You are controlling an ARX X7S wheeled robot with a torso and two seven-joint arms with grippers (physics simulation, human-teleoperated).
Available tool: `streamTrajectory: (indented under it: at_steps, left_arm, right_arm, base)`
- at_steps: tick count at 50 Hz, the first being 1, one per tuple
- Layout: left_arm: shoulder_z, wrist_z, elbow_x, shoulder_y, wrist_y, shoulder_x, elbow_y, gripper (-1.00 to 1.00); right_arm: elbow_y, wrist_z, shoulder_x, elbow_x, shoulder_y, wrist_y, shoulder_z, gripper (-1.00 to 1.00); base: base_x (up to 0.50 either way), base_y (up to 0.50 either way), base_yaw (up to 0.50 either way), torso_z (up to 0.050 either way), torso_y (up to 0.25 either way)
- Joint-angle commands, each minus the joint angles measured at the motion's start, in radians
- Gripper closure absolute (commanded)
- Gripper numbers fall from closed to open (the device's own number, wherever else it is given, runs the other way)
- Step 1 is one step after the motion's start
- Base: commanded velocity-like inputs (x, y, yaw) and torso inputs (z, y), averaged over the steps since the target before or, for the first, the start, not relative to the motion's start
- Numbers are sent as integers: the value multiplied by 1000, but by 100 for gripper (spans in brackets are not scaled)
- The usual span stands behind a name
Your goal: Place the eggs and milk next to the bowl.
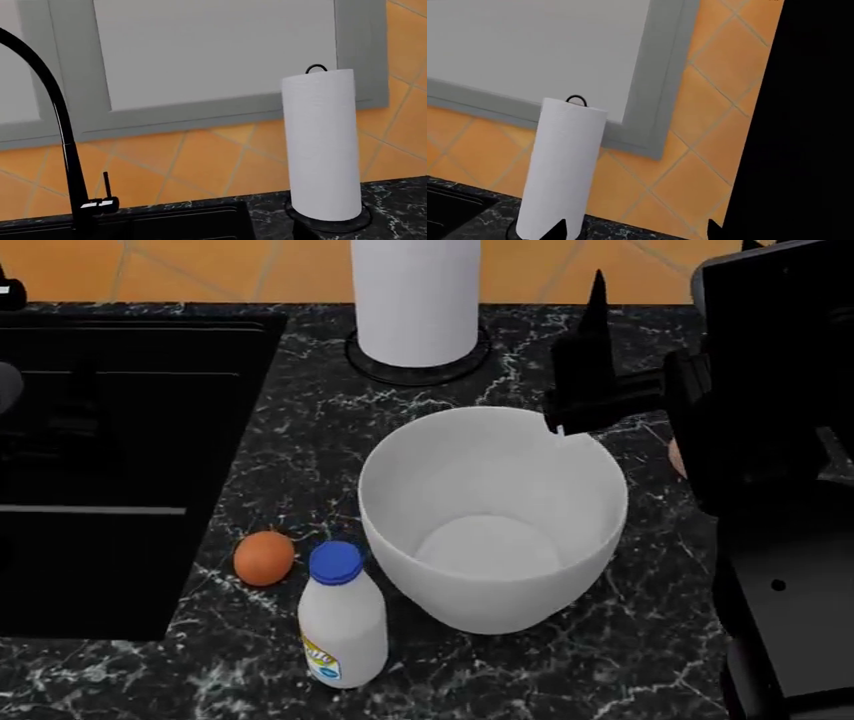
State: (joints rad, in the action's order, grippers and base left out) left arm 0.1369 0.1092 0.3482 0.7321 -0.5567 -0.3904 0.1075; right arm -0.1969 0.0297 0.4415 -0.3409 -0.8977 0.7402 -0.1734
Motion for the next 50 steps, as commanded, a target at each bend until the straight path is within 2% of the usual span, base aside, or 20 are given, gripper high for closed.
streamTrajectory:
  at_steps: [1, 32, 43, 50]
  left_arm:
    - [-26, -40, -1, 9, -7, 12, -6, -100]
    - [-19, -42, 5, 12, 1, 7, -12, -100]
    - [-21, -36, 14, 5, -12, 4, 4, -100]
    - [-14, -45, 10, 5, 8, 6, -20, -100]
  right_arm:
    - [11, -15, -19, 14, -9, 7, 21, -100]
    - [10, -10, -11, 18, -16, 12, 4, -100]
    - [0, -6, -6, 16, -32, 41, -6, -100]
    - [-50, -19, 34, -8, -75, 176, -19, -100]
  base:
    - [352, -5, 0, 0, 0]
    - [355, -5, 0, 0, 1]
    - [0, 0, 0, 0, 1]
    - [0, 0, 0, 0, 0]
